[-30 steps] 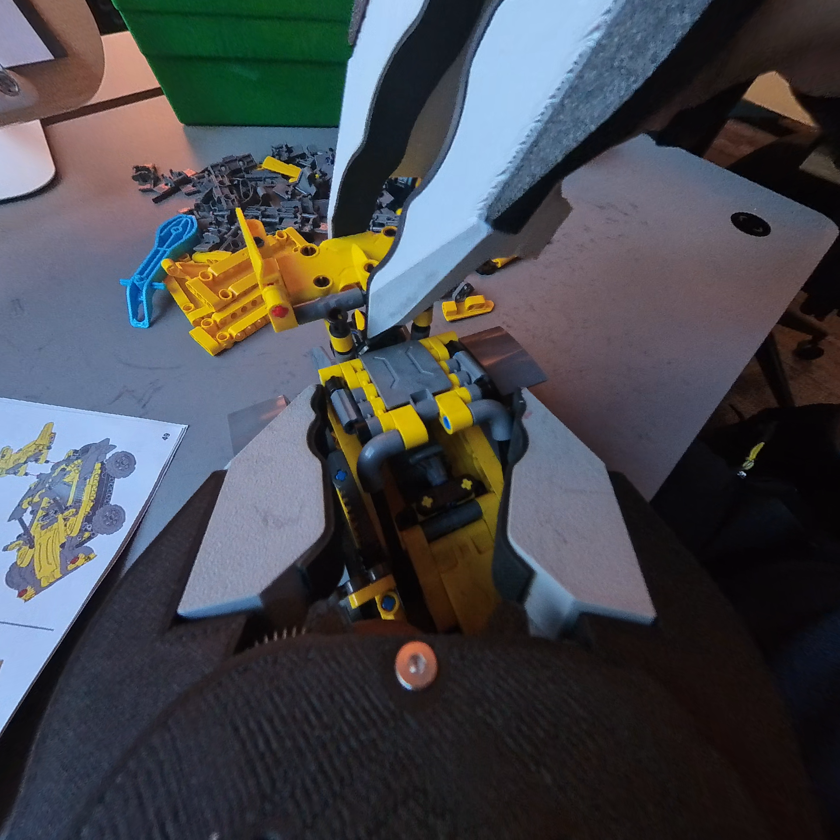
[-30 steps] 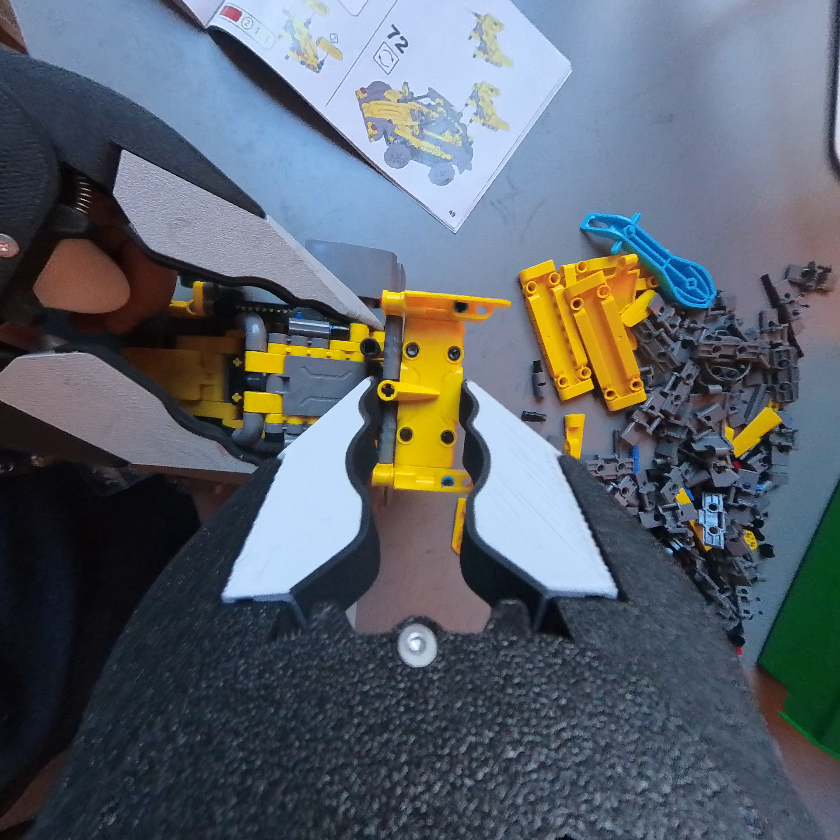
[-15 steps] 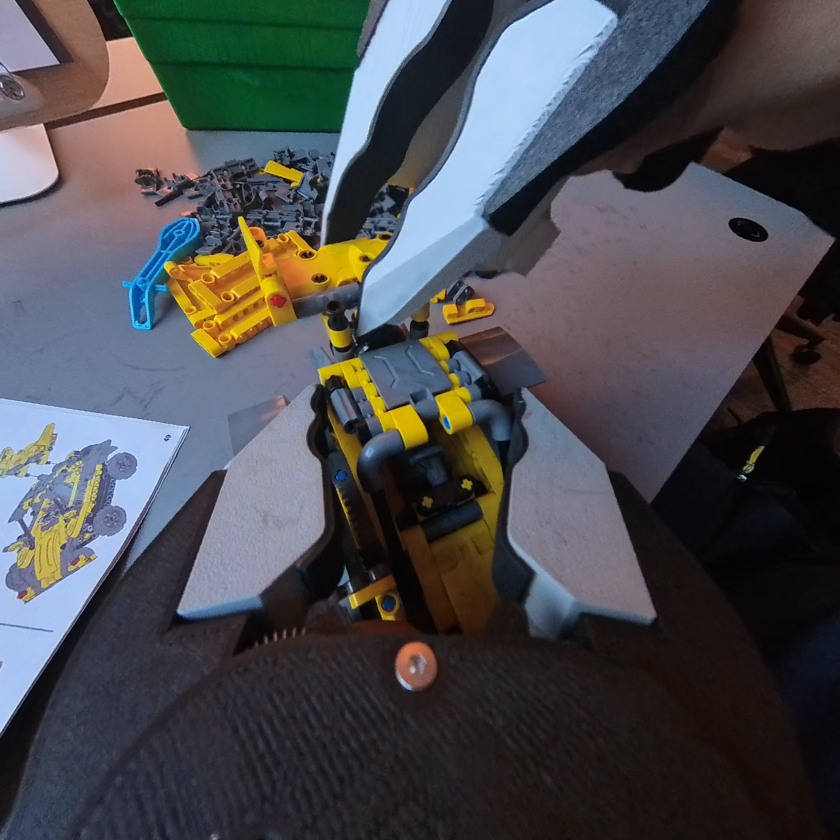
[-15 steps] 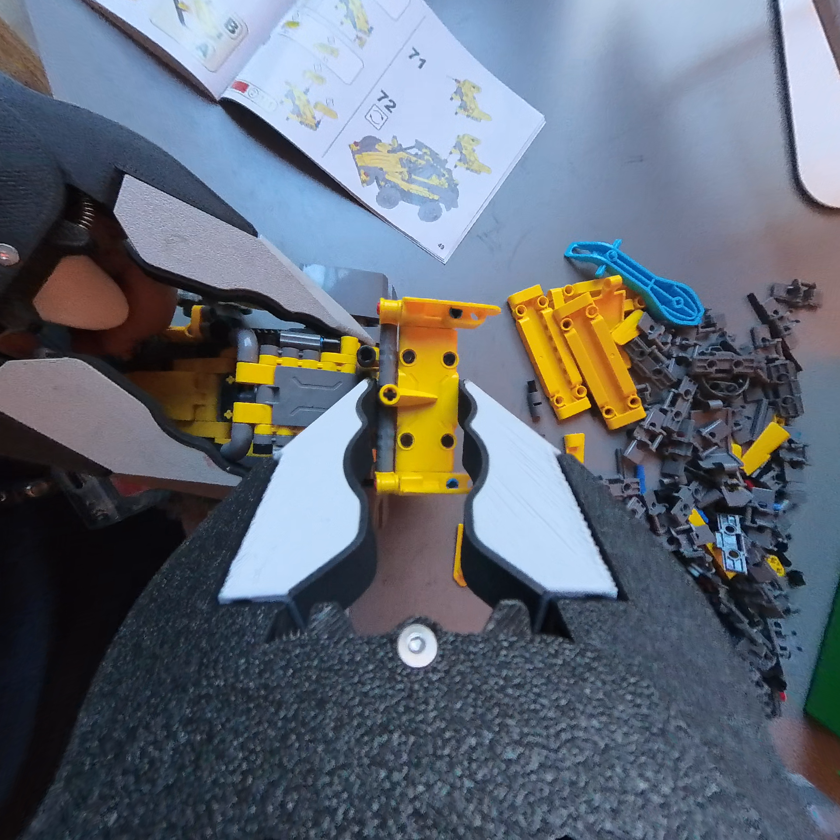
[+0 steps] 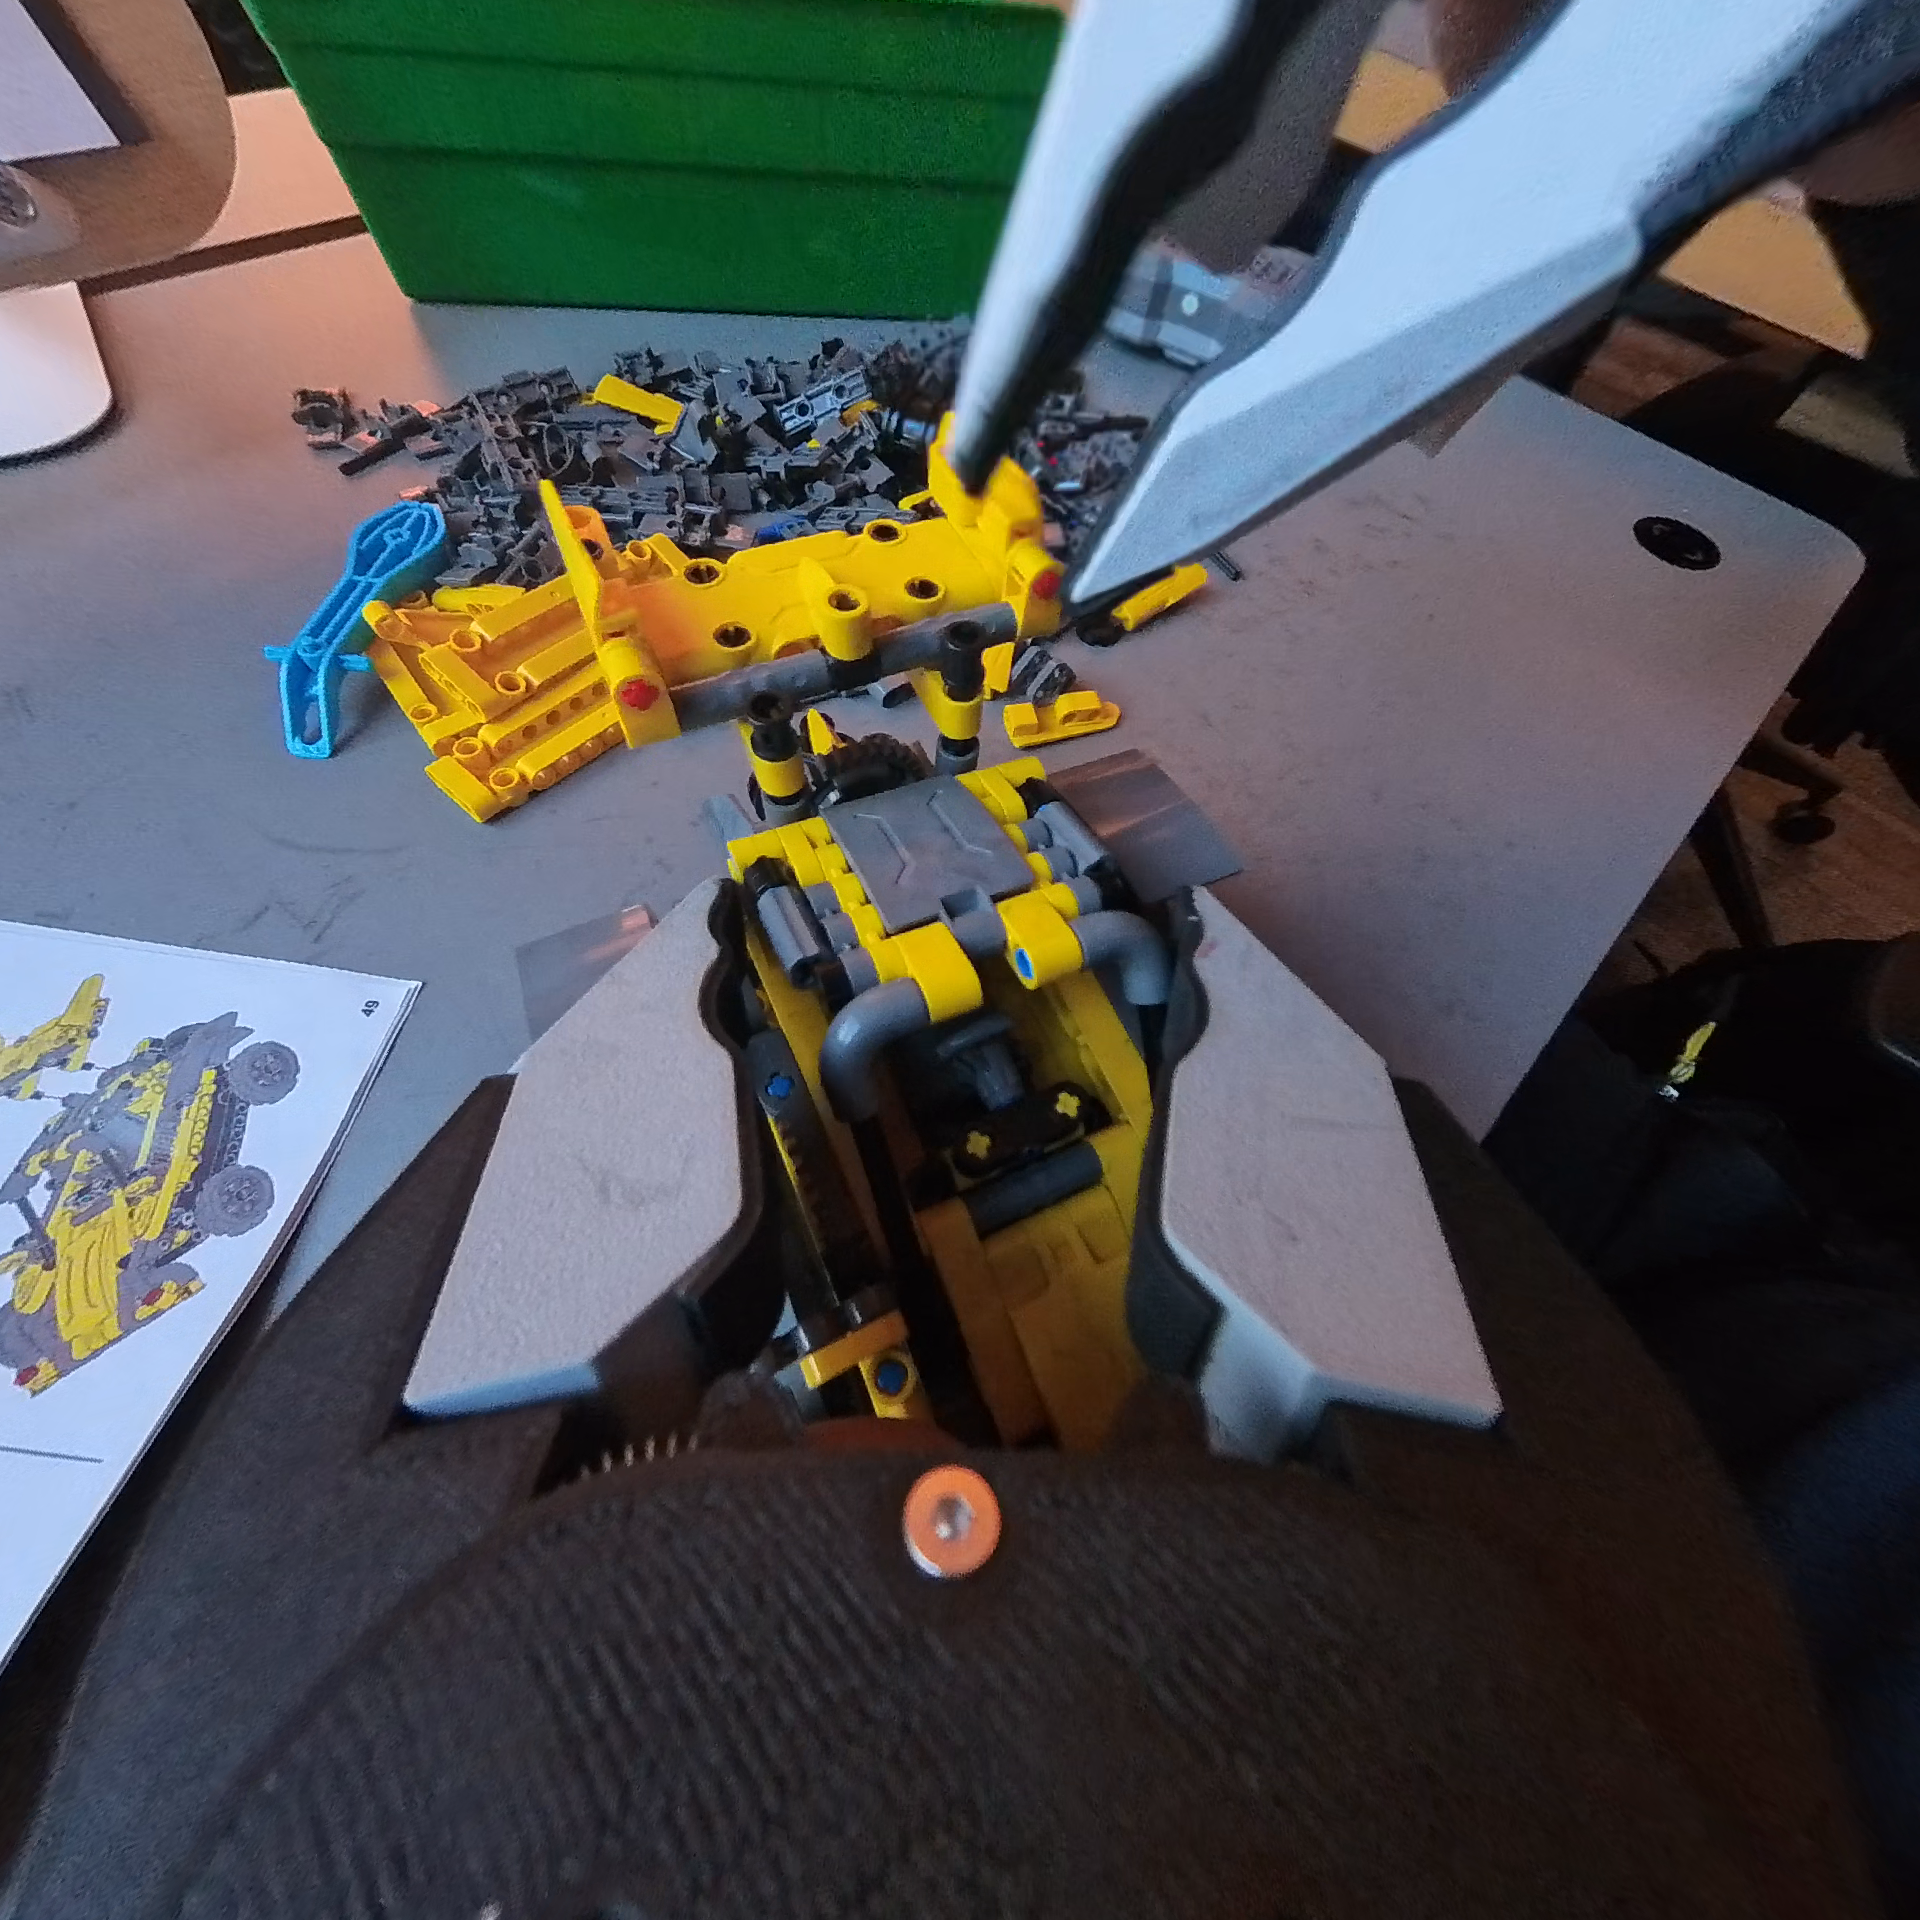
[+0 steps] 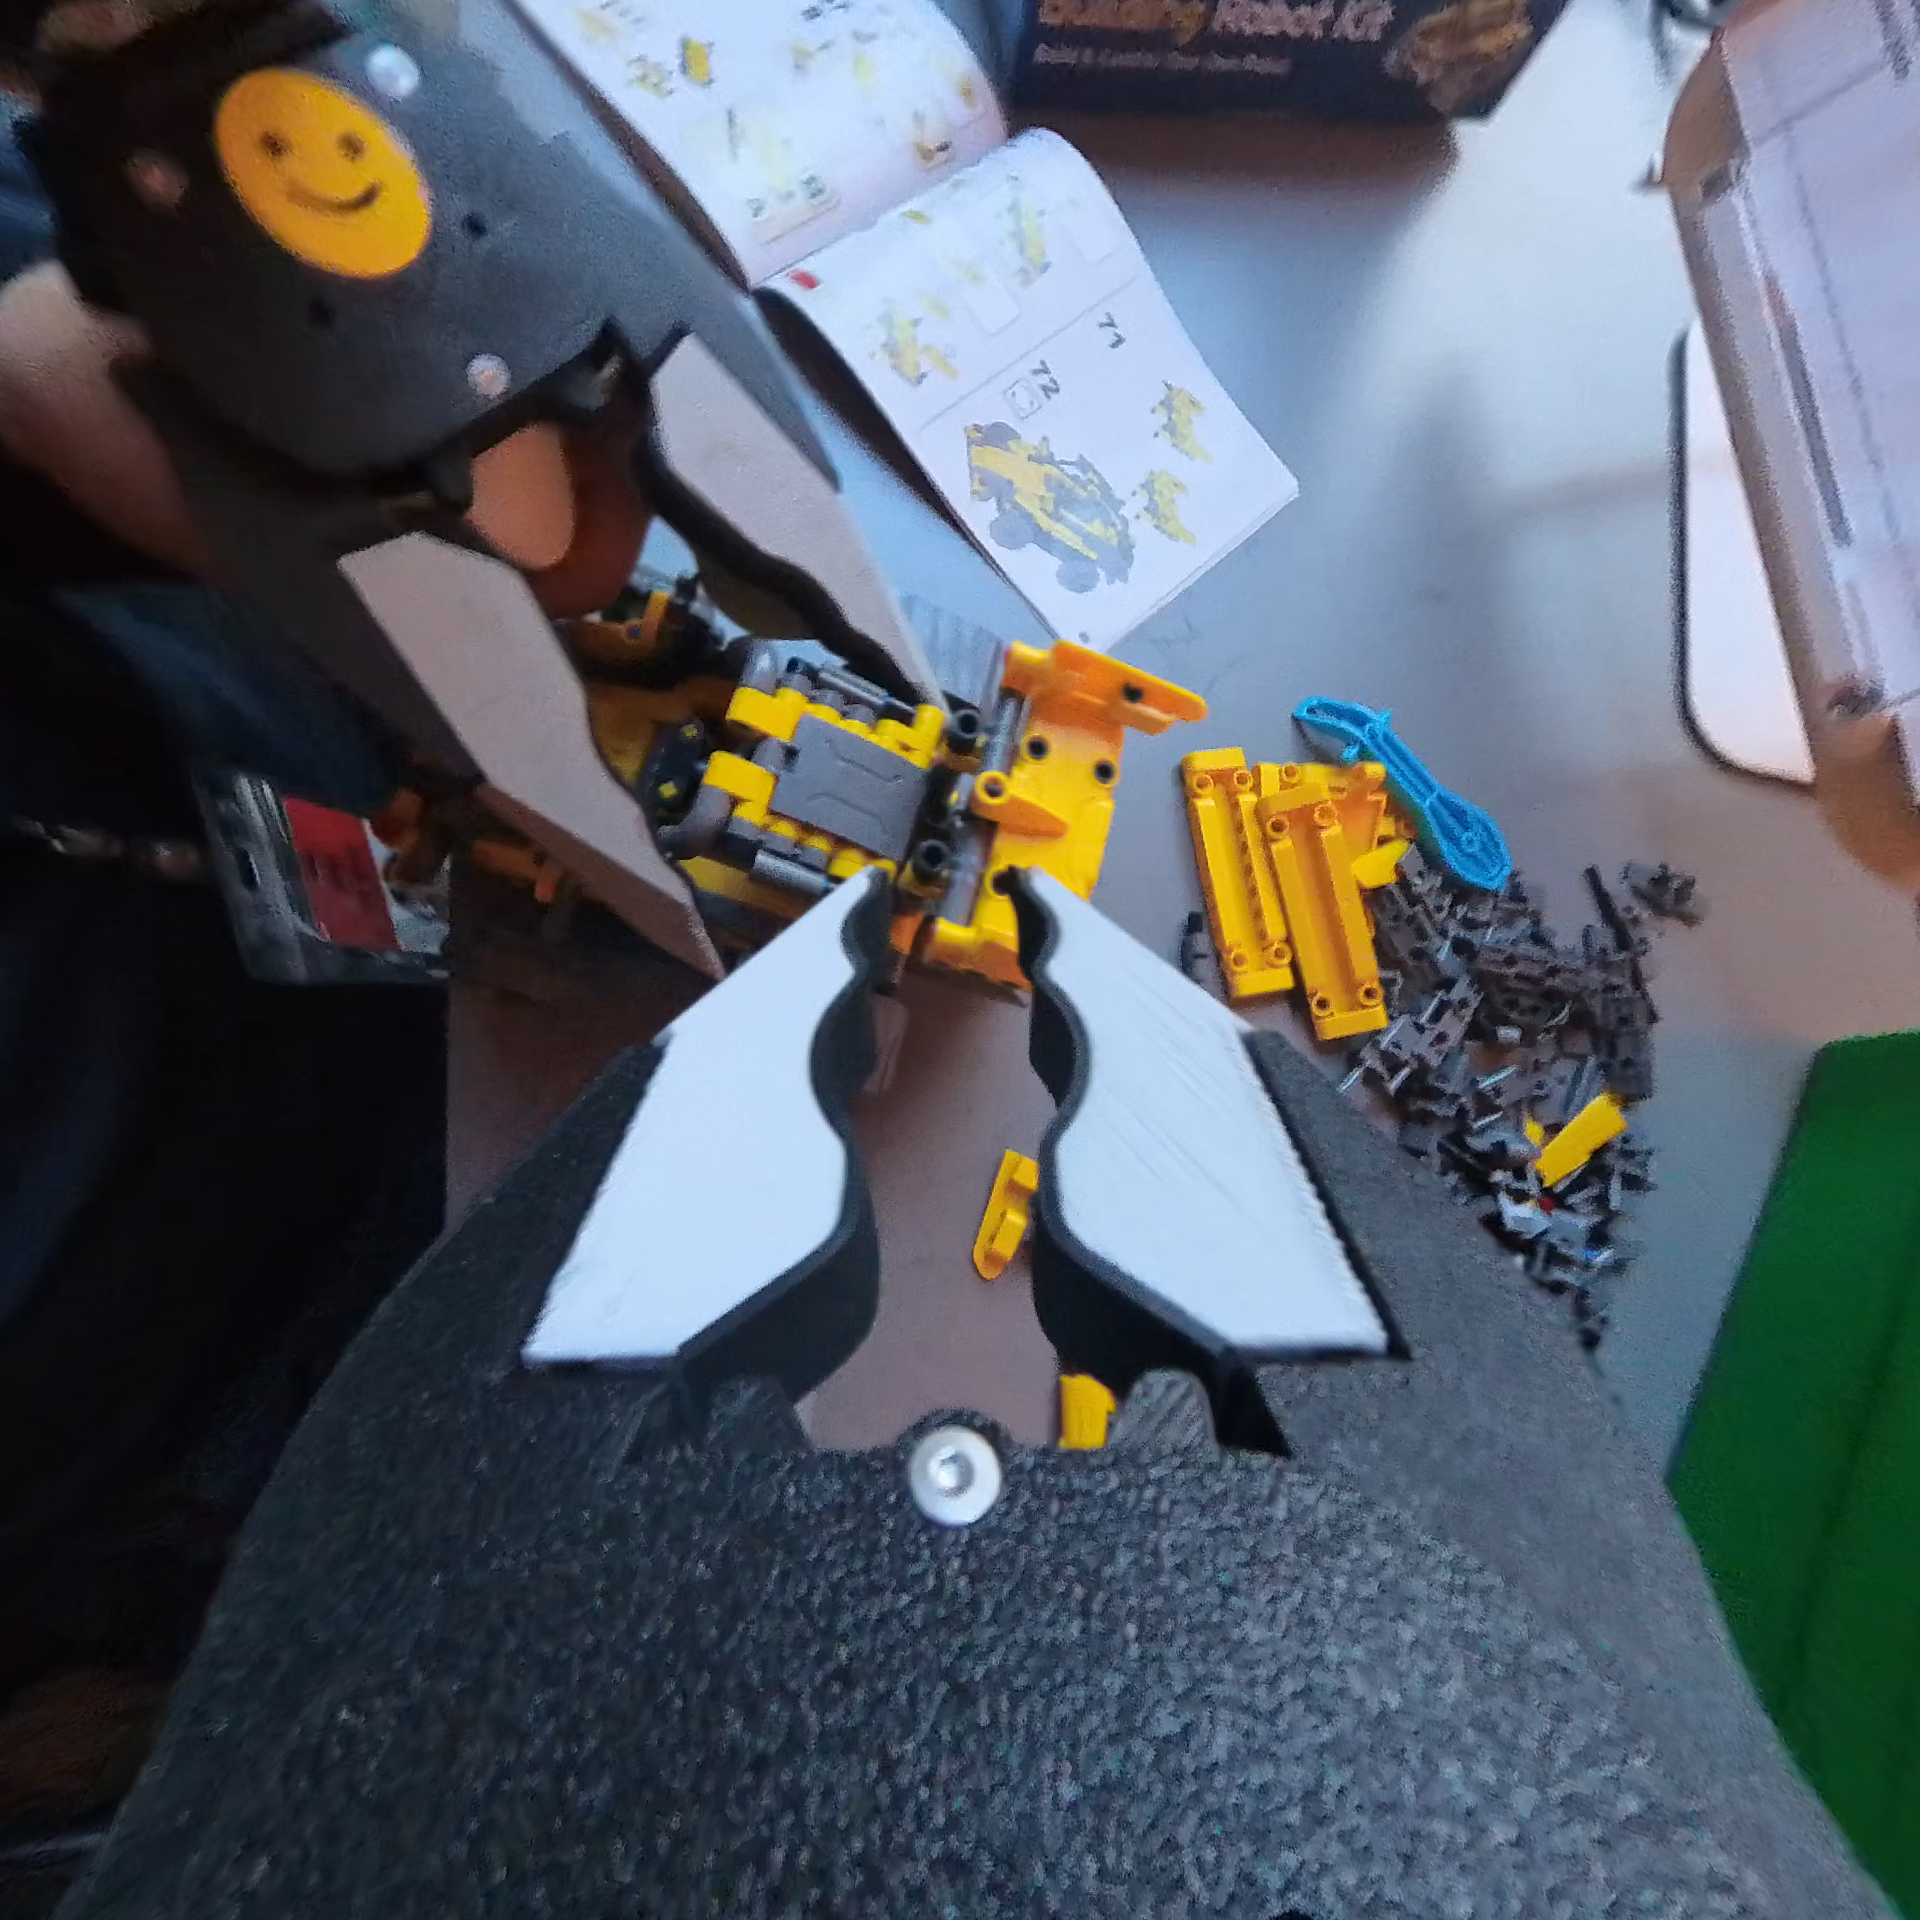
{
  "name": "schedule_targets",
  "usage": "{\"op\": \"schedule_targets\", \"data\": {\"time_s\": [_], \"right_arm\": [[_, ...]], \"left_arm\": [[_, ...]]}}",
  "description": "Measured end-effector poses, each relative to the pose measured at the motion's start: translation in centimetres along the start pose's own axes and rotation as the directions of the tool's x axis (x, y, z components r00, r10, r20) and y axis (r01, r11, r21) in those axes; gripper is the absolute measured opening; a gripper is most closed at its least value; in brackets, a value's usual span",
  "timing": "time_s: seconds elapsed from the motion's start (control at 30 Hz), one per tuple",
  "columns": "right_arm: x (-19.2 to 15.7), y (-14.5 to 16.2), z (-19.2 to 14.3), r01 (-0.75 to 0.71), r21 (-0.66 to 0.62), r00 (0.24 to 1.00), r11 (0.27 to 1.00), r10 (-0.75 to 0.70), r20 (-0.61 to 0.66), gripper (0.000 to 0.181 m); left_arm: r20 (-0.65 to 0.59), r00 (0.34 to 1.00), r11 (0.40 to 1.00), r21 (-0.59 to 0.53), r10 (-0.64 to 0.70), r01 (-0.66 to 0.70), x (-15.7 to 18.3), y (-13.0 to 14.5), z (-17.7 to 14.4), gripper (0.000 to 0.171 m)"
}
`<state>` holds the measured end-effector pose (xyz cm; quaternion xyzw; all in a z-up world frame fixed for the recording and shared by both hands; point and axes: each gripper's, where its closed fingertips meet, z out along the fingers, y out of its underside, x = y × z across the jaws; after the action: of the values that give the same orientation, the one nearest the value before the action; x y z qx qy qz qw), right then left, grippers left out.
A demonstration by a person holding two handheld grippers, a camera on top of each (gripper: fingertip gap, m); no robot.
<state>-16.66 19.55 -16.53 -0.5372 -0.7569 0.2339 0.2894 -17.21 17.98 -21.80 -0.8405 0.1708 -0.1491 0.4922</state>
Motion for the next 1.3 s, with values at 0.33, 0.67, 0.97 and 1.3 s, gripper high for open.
{"op": "schedule_targets", "data": {"time_s": [0.33, 0.67, 0.97, 1.3], "right_arm": [[-0.3, 0.2, 1.5, 0.205, -0.161, 0.973, 0.965, -0.219, -0.075, 0.0], [-0.2, 0.6, 1.7, 0.229, -0.214, 0.968, 0.95, -0.245, -0.052, 0.013], [-0.1, 0.6, 1.6, 0.275, -0.243, 0.953, 0.93, -0.296, -0.057, 0.012], [-0.5, 0.3, 1.3, 0.289, -0.228, 0.953, 0.93, -0.301, -0.022, 0.0]], "left_arm": [[0.002, 1.0, 1.0, -0.001, -0.004, 0.004, -0.1, 0.0, 0.0, 0.079], [-0.001, 1.0, 1.0, 0.002, 0.0, 0.0, -0.1, 0.0, 0.0, 0.079], [-0.003, 1.0, 1.0, 0.006, 0.0, 0.0, -0.1, 0.0, 0.0, 0.079], [0.0, 1.0, 1.0, 0.003, 0.001, -0.001, -0.1, 0.0, 0.0, 0.079]]}}
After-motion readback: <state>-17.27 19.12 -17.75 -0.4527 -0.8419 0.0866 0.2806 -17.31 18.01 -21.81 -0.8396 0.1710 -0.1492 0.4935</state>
